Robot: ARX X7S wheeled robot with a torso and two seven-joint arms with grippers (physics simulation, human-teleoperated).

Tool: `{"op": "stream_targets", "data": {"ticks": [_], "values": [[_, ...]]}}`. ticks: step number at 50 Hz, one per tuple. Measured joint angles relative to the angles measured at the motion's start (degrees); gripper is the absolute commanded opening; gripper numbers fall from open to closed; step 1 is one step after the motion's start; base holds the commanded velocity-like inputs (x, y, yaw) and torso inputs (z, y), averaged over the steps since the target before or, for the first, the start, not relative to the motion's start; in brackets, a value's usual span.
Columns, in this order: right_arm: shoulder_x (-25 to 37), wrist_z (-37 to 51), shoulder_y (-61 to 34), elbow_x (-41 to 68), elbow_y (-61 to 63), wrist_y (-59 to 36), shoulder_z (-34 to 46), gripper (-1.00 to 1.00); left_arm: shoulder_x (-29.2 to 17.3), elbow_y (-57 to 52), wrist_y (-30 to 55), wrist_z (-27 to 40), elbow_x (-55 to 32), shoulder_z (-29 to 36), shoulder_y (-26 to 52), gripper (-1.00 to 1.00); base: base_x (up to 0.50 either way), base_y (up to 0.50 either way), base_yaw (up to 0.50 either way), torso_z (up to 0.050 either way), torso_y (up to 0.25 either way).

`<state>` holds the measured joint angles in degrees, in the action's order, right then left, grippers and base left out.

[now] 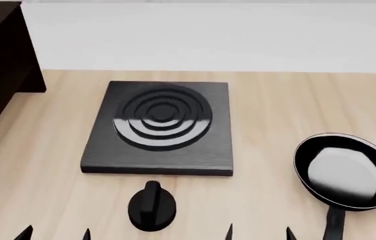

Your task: Put the frying pan on the cabinet shelf.

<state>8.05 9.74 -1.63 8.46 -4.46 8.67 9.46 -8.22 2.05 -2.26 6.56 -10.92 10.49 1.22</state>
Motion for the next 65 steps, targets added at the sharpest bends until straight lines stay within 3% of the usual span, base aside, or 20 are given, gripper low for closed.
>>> {"op": "stream_targets", "data": {"ticks": [37,52,65], "values": [[1.6,1.9,0.4,0.5,3.4,-2.6,1.8,1.00,-1.2,-0.4,0.3,1.5,-1.0,1.4,0.2,1.00,0.49,0.00,0.00,0.000,0.000],[2.0,3.9,1.1,1.6,7.7,-6.2,1.6,1.00,-1.6,0.2,-0.6,1.6,-1.6,1.8,0.3,1.00,0.04,0.00,0.00,0.000,0.000],[4.3,8.2,0.8,1.5,19.5,-19.1,1.1,1.00,-1.9,-0.5,0.3,2.1,-1.8,2.5,0.4,1.00,0.00,0.00,0.00,0.000,0.000]]}}
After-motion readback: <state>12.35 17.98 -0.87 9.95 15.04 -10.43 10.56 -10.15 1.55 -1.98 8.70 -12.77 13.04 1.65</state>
